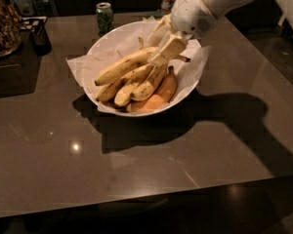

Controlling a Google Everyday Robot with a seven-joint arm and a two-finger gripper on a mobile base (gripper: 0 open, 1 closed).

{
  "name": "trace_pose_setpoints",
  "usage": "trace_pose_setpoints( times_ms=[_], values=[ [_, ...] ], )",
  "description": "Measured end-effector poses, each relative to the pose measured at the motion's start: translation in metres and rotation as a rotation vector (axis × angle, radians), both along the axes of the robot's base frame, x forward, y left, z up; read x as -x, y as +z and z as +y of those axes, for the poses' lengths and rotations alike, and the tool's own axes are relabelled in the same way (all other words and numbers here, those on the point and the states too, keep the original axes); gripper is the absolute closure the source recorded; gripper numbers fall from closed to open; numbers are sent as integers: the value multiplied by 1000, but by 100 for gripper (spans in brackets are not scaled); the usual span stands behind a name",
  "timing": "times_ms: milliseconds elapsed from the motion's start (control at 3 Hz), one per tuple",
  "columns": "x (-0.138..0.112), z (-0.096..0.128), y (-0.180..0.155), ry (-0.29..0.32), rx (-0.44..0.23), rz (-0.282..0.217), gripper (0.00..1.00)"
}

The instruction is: Pick banana from white bowl

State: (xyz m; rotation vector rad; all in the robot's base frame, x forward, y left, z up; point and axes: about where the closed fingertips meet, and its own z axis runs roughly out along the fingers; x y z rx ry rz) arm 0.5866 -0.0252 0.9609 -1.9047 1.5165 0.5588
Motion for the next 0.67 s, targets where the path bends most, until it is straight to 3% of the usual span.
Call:
trace_pose_setpoints(
  times_ms=[333, 667],
  values=[
    [27, -23, 33, 32, -113, -83, 100],
    [61, -44, 50, 25, -197, -122, 100]
  ],
)
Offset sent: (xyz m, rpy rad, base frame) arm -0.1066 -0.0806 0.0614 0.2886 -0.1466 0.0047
